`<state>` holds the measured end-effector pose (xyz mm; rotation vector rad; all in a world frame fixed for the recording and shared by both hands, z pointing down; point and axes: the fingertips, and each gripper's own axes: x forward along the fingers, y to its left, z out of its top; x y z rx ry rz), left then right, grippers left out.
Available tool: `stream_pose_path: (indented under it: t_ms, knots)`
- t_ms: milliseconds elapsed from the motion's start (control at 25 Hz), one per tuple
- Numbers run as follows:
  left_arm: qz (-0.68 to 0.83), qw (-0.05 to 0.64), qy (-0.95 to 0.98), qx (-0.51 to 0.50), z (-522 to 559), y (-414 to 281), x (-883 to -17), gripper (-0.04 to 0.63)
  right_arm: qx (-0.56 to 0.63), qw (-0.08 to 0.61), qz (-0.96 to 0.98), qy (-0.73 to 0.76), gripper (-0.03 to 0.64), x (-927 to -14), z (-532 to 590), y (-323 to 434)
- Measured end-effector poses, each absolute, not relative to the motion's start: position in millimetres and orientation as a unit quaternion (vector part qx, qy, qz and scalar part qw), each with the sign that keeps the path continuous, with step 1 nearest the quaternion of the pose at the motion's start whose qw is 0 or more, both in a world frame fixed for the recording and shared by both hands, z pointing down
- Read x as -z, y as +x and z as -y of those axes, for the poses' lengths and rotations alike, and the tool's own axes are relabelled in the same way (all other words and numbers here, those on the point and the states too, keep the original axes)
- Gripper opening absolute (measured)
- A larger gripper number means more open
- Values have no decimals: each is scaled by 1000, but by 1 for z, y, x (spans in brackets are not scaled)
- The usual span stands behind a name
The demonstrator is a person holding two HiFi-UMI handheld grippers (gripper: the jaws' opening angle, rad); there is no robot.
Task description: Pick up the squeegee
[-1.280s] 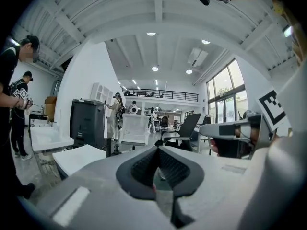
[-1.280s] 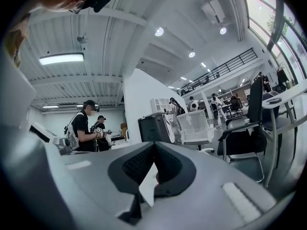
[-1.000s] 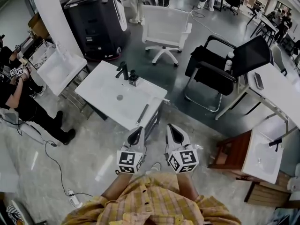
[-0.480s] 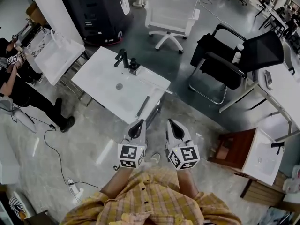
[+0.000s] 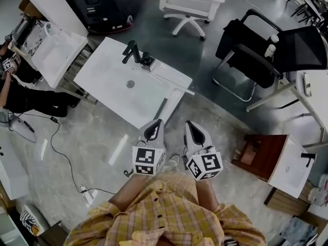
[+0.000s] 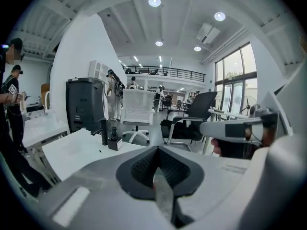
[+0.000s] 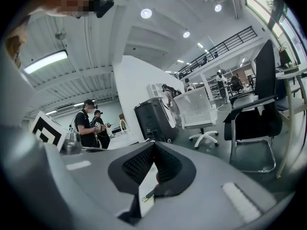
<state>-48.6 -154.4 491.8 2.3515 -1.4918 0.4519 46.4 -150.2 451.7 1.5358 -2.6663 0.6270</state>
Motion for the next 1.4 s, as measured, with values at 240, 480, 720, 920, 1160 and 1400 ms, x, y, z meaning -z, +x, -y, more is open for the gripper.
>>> stream_pose_path:
  t_ms: [240,480,720,920,1160,1400]
  knots:
    - [509,180,821,-188,190,-54,-515,0,-215,18,840,497,0,-474,176,36]
    - [498,200,816,-213,217,-55,-544,0,-234,31,829,508,0,-495,198,34]
    - [488,219,812,-234,235,-57,-571,0,-247,40,823,511,0,-511,215,27]
    - [481,235,804,-259,247,-58,-596,46,-259,47,816,515,0,-526,224,26]
    - [458,261,799,-290,252,-53,-624,57,-275,59,807,519,0,-543,226,24]
    - [433,279,789,-334,267,-50,-648,84,-297,73,792,528,0,-562,231,26]
